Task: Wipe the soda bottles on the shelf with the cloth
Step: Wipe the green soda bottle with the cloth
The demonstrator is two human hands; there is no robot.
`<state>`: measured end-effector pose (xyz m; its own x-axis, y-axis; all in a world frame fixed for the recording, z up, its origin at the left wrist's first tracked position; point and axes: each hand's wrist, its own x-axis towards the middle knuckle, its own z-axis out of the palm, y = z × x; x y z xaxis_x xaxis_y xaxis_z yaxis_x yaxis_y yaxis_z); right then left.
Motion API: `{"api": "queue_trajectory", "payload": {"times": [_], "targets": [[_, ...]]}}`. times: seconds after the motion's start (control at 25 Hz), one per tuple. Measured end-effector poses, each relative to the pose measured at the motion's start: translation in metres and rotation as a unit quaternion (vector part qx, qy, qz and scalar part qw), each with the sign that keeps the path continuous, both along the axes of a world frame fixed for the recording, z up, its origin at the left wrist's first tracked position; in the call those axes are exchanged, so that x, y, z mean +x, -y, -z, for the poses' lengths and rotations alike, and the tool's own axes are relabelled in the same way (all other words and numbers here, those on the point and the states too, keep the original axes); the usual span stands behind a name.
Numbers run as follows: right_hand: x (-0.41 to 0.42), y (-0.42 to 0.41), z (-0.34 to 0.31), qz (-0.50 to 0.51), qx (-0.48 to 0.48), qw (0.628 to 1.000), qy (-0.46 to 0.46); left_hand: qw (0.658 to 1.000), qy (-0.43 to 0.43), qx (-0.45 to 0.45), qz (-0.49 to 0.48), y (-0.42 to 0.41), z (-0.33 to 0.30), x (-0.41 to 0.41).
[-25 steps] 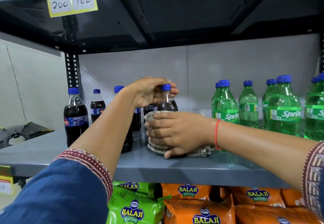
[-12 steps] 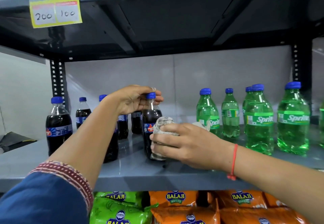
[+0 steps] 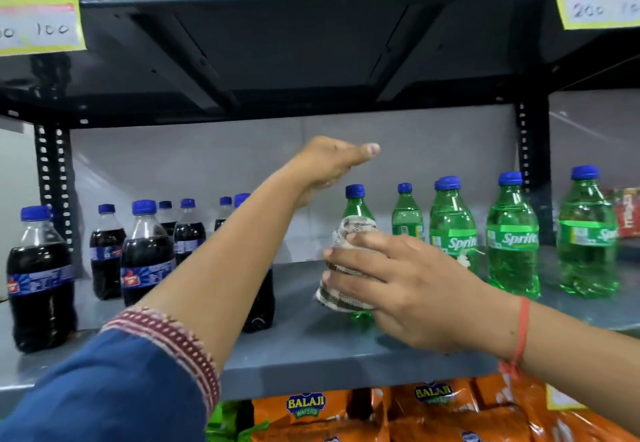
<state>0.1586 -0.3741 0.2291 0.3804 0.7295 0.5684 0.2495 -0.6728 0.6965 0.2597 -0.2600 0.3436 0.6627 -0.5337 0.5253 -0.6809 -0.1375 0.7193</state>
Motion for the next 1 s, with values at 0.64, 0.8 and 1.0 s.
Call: {"api": "queue_trajectory", "payload": {"times": [0.64,0.8,1.0], "targets": [[0.047,0.024,0.001,0.098,-0.166,0.981,0.028,0.971,-0.216,0.01,0.104,0.013,0.016,0.036],[0.047,0.026,-0.004,0.086,-0.187,0.978,0.027,0.971,-0.215,0.014,0.102,0.015,0.016,0.033],[0.048,0.029,-0.003,0.08,-0.187,0.978,0.051,0.971,-0.218,0.012,0.097,0.016,0.016,0.032]]}}
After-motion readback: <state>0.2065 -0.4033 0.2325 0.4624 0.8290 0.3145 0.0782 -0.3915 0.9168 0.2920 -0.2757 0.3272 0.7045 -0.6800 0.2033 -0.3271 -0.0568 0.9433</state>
